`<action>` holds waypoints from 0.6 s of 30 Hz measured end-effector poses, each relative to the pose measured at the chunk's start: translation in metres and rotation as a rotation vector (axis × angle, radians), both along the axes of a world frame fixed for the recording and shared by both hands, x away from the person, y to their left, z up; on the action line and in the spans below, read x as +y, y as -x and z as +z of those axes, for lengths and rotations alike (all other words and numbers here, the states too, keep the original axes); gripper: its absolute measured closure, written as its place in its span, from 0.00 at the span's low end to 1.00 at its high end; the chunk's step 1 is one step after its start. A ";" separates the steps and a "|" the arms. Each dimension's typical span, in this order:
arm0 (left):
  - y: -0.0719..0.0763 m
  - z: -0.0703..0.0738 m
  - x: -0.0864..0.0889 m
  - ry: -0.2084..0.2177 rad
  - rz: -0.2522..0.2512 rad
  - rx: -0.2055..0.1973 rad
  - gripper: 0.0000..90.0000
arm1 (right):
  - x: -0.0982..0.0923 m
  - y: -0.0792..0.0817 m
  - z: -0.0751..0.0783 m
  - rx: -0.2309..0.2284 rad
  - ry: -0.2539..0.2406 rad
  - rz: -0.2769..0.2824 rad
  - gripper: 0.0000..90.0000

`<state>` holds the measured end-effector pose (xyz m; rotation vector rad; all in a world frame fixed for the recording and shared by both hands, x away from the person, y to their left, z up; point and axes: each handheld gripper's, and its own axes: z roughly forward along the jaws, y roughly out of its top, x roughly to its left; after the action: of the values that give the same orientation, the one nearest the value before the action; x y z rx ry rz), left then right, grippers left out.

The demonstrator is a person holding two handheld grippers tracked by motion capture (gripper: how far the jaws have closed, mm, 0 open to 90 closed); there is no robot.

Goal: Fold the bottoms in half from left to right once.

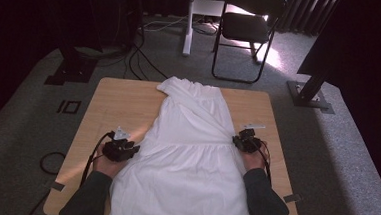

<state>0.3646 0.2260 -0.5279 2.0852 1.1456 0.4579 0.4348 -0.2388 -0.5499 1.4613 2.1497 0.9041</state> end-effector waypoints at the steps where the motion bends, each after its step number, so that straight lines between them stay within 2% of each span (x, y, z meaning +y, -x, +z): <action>1: -0.006 0.006 -0.003 0.012 0.004 -0.024 0.67 | 0.000 0.000 0.000 0.001 0.002 0.000 0.91; 3: -0.018 0.015 -0.010 0.027 0.008 -0.049 0.57 | 0.000 0.000 0.000 0.005 -0.002 -0.003 0.90; 6: -0.039 0.019 -0.020 0.059 0.006 -0.040 0.54 | 0.000 0.000 0.000 0.002 -0.004 -0.004 0.90; 7: -0.055 0.016 -0.028 0.066 0.011 -0.014 0.52 | 0.000 0.000 0.000 0.002 0.000 -0.001 0.90; 8: -0.055 0.016 -0.028 0.066 0.011 -0.014 0.51 | 0.000 0.000 0.000 0.002 0.000 -0.001 0.90; 10: -0.070 0.007 -0.035 0.064 0.027 0.017 0.51 | 0.000 0.000 0.000 0.002 0.000 0.000 0.90; 11: -0.075 -0.001 -0.040 0.041 0.035 0.030 0.51 | 0.000 0.000 0.000 0.001 0.001 0.001 0.90; 13: -0.079 -0.013 -0.044 0.022 0.043 0.056 0.51 | 0.000 0.000 0.000 0.000 0.004 0.001 0.90; 15: -0.076 -0.018 -0.046 -0.005 0.028 0.034 0.55 | 0.000 0.001 -0.001 -0.006 0.002 -0.001 0.91; 18: -0.071 -0.016 -0.049 -0.026 -0.011 0.035 0.81 | 0.001 0.003 -0.001 -0.014 0.002 0.001 0.93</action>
<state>0.4355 0.1765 -0.5444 2.1288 1.1535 0.4351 0.4322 -0.2378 -0.5514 1.4492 2.1402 0.9102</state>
